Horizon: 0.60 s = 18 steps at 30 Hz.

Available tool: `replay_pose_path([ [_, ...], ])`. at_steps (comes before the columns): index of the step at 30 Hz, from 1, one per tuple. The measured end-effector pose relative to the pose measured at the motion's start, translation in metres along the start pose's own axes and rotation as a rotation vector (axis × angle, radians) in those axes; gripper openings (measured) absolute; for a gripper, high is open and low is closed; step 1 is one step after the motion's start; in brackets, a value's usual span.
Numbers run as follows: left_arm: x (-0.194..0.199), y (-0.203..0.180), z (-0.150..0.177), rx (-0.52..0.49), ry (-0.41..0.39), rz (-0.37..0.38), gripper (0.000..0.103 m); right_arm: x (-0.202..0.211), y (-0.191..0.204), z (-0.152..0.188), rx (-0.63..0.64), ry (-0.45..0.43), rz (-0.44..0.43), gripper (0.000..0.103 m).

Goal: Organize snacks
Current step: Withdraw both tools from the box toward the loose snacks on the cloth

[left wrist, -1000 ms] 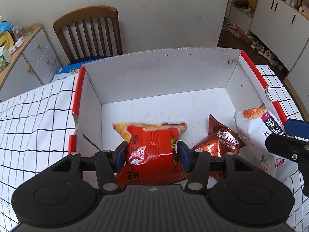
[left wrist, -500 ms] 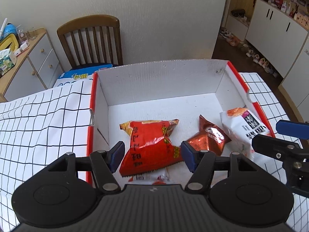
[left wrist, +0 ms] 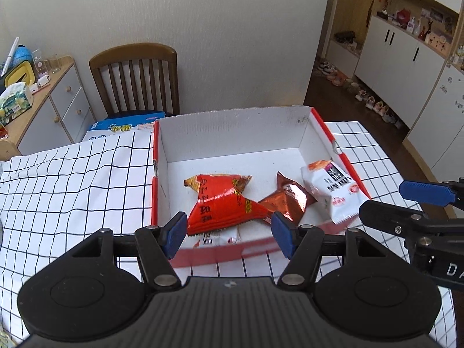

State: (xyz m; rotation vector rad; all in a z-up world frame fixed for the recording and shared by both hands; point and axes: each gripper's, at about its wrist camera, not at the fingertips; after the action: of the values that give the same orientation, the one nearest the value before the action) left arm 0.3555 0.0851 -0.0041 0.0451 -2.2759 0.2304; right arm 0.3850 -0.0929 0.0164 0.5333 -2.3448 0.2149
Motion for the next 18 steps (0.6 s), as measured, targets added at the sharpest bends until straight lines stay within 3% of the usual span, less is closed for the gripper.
replay_pose_path([
  [16,0.075,-0.005,0.043,-0.014,-0.06,0.071,0.063,0.069,0.008,0.031,-0.031,-0.065,-0.011,0.072],
  [18,0.083,-0.005,0.05,-0.015,-0.069,0.081,0.071,0.077,0.01,0.037,-0.026,-0.076,-0.015,0.074],
])
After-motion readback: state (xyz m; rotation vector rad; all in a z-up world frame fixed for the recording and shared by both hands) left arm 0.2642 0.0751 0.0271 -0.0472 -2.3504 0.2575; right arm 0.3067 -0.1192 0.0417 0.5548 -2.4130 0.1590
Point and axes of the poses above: each gripper's, at about its wrist camera, not at the fingertips, and x roughly against the way its jaws point, y to its left, z to its underside, and after that the axes turned 9 degrees about z, right-handed
